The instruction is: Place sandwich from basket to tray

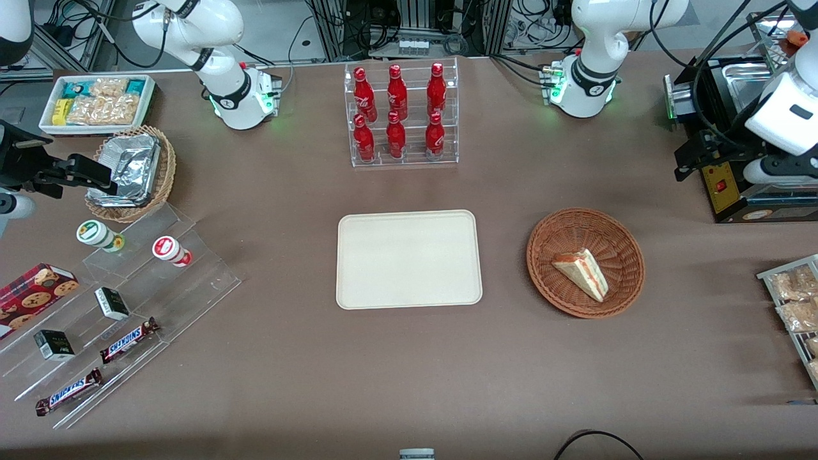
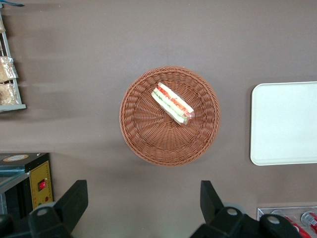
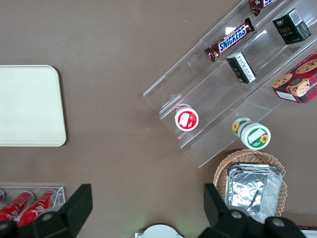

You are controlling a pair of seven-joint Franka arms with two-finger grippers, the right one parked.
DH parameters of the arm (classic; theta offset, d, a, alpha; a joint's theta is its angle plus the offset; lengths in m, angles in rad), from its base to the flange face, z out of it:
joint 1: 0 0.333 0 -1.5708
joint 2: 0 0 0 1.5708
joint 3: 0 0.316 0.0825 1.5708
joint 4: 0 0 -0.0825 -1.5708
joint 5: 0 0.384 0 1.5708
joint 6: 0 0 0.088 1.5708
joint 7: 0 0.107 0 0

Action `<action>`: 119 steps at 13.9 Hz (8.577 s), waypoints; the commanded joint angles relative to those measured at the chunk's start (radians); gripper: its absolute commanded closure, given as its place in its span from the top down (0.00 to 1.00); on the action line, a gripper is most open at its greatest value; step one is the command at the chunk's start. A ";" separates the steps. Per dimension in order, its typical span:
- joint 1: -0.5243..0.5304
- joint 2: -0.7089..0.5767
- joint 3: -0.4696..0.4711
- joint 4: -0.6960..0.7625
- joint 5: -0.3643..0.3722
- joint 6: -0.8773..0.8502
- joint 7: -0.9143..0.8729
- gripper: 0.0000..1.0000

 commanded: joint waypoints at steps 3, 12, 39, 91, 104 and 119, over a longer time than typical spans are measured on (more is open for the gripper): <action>0.003 -0.013 0.001 -0.021 0.001 -0.004 0.013 1.00; -0.009 0.068 -0.012 -0.305 0.002 0.386 -0.285 1.00; -0.022 0.358 -0.102 -0.419 0.030 0.762 -0.707 0.15; -0.111 0.484 -0.512 0.264 0.377 0.199 -0.933 1.00; -0.045 0.162 -0.078 0.166 0.073 -0.076 -0.117 1.00; -0.035 0.151 0.119 0.178 0.016 -0.051 0.079 1.00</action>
